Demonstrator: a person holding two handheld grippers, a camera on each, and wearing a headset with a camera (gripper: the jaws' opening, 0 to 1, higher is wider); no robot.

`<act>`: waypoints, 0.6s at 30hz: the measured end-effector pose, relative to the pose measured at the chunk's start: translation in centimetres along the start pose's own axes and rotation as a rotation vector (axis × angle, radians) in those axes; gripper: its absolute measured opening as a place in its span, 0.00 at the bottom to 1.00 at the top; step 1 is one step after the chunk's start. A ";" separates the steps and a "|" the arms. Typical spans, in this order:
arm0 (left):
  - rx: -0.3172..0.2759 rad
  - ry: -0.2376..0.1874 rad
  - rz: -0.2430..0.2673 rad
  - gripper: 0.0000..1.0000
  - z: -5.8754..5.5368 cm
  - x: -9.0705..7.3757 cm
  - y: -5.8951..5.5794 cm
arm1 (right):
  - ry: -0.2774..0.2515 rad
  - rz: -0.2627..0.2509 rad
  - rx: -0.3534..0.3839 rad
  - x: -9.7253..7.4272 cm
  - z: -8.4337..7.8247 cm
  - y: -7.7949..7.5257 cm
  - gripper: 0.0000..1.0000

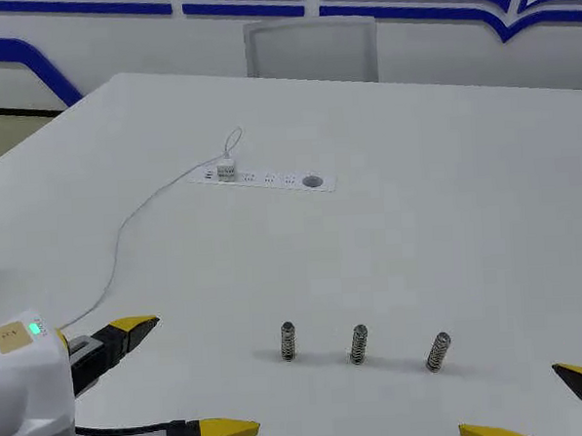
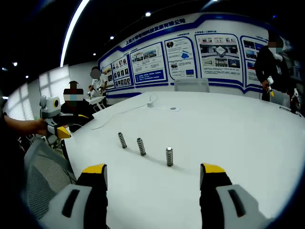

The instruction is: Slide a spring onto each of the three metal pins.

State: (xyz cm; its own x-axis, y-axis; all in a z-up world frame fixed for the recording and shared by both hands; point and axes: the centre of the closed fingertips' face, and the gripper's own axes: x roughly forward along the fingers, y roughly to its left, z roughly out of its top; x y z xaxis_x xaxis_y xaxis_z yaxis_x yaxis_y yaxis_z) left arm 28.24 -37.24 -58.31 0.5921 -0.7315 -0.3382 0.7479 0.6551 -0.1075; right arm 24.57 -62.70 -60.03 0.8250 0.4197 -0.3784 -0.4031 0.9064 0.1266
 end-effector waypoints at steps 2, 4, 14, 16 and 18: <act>-0.001 -0.007 0.004 1.00 0.1 -0.2 0.1 | -0.028 -0.012 0.003 -0.2 0.3 0.0 0.83; 0.000 -0.014 0.011 1.00 0.2 -0.3 0.2 | -0.035 -0.015 0.011 -0.4 0.3 0.0 0.84; -0.013 -0.098 0.042 1.00 1.0 -1.0 0.9 | -0.066 -0.043 0.019 -1.1 -0.1 -0.1 0.85; -0.018 -0.108 0.047 1.00 1.1 -1.1 1.0 | -0.071 -0.050 0.028 -1.2 -0.3 -0.1 0.86; -0.020 -0.118 0.068 1.00 1.1 -1.1 1.4 | -0.077 -0.058 0.032 -1.4 -0.4 -0.1 0.86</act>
State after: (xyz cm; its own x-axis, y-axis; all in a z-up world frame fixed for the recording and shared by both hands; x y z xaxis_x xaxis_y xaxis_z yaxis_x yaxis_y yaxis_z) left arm 28.96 -35.69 -57.02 0.6731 -0.7018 -0.2332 0.6994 0.7066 -0.1075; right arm 23.32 -63.40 -59.90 0.8750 0.3680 -0.3147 -0.3420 0.9297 0.1364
